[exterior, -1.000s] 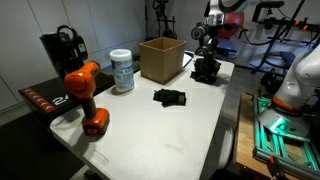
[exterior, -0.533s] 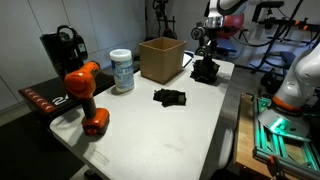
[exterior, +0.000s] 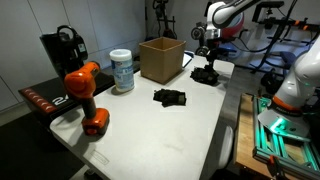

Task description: Move the gloves to the right one by one

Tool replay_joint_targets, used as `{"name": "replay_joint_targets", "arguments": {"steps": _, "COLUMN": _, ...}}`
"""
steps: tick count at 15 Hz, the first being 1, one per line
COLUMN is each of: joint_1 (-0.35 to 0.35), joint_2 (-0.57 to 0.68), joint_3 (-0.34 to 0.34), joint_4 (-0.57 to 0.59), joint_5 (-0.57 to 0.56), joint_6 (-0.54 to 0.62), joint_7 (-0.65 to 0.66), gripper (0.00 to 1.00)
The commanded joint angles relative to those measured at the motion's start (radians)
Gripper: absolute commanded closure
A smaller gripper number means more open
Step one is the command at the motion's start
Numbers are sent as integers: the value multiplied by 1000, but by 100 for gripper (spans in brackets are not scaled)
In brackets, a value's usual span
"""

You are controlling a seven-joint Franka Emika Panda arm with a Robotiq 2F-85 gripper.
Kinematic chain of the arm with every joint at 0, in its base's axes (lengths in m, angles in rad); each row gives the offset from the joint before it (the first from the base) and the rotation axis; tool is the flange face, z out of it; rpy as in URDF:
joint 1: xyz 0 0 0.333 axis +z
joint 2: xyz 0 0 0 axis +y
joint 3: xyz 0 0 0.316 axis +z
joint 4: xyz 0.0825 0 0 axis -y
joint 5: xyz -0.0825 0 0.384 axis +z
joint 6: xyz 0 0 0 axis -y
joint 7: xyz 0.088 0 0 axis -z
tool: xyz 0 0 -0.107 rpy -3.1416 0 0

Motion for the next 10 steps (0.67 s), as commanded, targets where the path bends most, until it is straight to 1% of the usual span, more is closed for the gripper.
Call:
{"name": "replay_joint_targets", "arguments": {"steps": 1, "joint_1": -5, "joint_2": 33, "joint_3": 8, "joint_4": 3, "joint_5": -75, "joint_6": 2, "joint_7": 65, "gripper": 57}}
{"name": "replay_joint_targets", "arguments": {"steps": 4, "joint_1": 8, "joint_2": -15, "joint_3": 31, "joint_4": 5, "joint_5": -158, "joint_6": -50, "joint_7": 140, "gripper": 33}}
{"name": "replay_joint_targets", "arguments": {"steps": 5, "joint_1": 16, "joint_2": -35, "joint_3": 42, "joint_4": 5, "joint_5": -171, "joint_6": -53, "joint_7": 159, "gripper": 27}}
{"name": "replay_joint_targets", "arguments": {"steps": 6, "joint_1": 29, "joint_2": -57, "joint_3": 55, "joint_4": 6, "joint_5": -152, "joint_6": -56, "joint_7": 153, "gripper": 19}}
{"name": "replay_joint_targets", "arguments": {"steps": 8, "joint_1": 67, "joint_2": -83, "joint_3": 86, "joint_4": 19, "joint_5": -69, "joint_6": -78, "joint_7": 135, "gripper": 5}}
{"name": "replay_joint_targets", "arguments": {"steps": 9, "joint_1": 88, "joint_2": -87, "joint_3": 101, "joint_4": 27, "joint_5": -25, "joint_6": -85, "joint_7": 122, "gripper": 0}}
{"name": "replay_joint_targets", "arguments": {"steps": 10, "joint_1": 107, "joint_2": -82, "joint_3": 115, "joint_4": 42, "joint_5": 15, "joint_6": -95, "joint_7": 121, "gripper": 0}}
